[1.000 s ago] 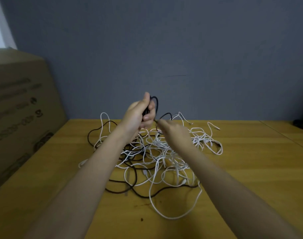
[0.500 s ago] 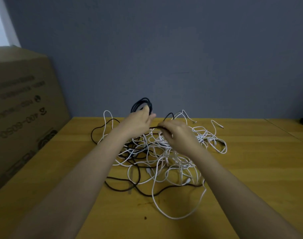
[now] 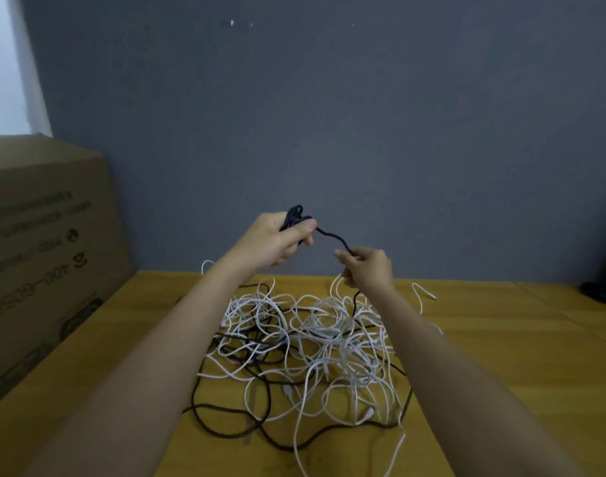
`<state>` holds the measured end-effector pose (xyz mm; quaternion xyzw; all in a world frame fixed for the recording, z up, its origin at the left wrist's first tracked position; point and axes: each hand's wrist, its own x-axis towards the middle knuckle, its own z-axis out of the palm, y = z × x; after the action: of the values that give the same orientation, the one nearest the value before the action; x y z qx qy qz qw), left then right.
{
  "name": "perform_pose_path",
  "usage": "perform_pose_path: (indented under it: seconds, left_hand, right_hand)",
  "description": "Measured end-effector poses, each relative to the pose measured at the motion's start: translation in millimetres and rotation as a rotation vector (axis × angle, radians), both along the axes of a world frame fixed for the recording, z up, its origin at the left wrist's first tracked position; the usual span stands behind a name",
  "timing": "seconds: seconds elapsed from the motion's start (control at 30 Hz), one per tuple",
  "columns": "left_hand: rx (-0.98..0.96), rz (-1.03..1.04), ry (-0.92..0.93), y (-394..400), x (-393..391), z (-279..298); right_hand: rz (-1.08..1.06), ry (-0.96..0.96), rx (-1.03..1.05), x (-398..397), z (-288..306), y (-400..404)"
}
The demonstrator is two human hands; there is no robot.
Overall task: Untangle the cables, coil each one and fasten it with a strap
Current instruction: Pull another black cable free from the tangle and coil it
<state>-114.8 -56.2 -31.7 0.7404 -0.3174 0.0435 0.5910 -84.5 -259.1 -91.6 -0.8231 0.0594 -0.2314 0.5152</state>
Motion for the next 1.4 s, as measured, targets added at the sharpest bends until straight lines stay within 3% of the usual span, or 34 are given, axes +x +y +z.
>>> perform_pose_path:
  seconds: [0.1, 0.23, 0.33, 0.5, 0.57, 0.67, 0.7, 0.77, 0.9, 1.0, 1.07, 1.13, 1.2, 1.3, 1.4]
  left_hand:
    - [-0.125, 0.089, -0.005, -11.1, 6.1, 15.8]
    - [-0.239, 0.146, -0.045, -24.2, 18.2, 60.8]
    - [-0.199, 0.157, -0.056, -34.2, 25.7, 85.1]
    - [-0.177, -0.062, 0.123, -39.4, 17.4, 60.2]
    - [-0.228, -0.161, 0.228, -38.3, 10.3, 43.9]
    - [-0.25, -0.296, 0.359, -35.9, -1.0, 25.9]
    - [-0.249, -0.332, 0.388, -34.1, -4.3, 20.7]
    - [-0.287, -0.406, 0.429, -30.4, -9.5, 11.6]
    - [-0.46, -0.469, 0.467, -31.8, -15.3, 1.0]
    - [-0.645, -0.332, 0.411, -35.8, -8.7, -9.1]
    - [-0.674, -0.212, 0.355, -40.8, -1.0, -17.5]
    - [-0.56, -0.069, 0.285, -46.8, 6.5, -25.1]
    - [-0.255, 0.114, 0.137, -49.3, 16.9, -35.9]
    - [0.302, 0.293, -0.111, -42.2, 31.9, -47.8]
    - [0.743, 0.37, -0.314, -31.6, 39.9, -50.1]
  right_hand:
    - [-0.041, -0.086, 0.048, 10.6, 48.5, -8.2]
    - [-0.084, -0.431, -0.09, 8.2, 154.0, -30.4]
    - [-0.073, -0.589, -0.223, -0.6, 188.3, -45.4]
    - [-0.149, -0.2, -0.554, 1.7, 125.1, -76.4]
    - [-0.075, -0.233, -0.416, -2.6, 103.5, -76.2]
    - [0.05, -0.379, -0.009, -12.8, 86.8, -60.7]
    - [0.027, -0.388, 0.015, -12.9, 81.2, -55.7]
    - [-0.071, -0.335, -0.17, -12.4, 68.4, -44.8]
    - [-0.095, -0.127, -0.748, -9.4, 29.6, -19.8]
    - [-0.086, -0.24, -1.16, -23.3, -3.3, 2.0]
    - [-0.032, -0.276, -1.285, -39.6, -18.4, 13.8]
    - [0.067, -0.352, -1.345, -48.8, -29.4, 19.7]
    - [0.198, -0.437, -1.355, -57.8, -32.2, 23.1]
    - [0.328, -0.425, -1.106, -58.4, -31.0, 21.0]
    - [0.202, -0.349, -0.905, -49.9, -24.5, 9.0]
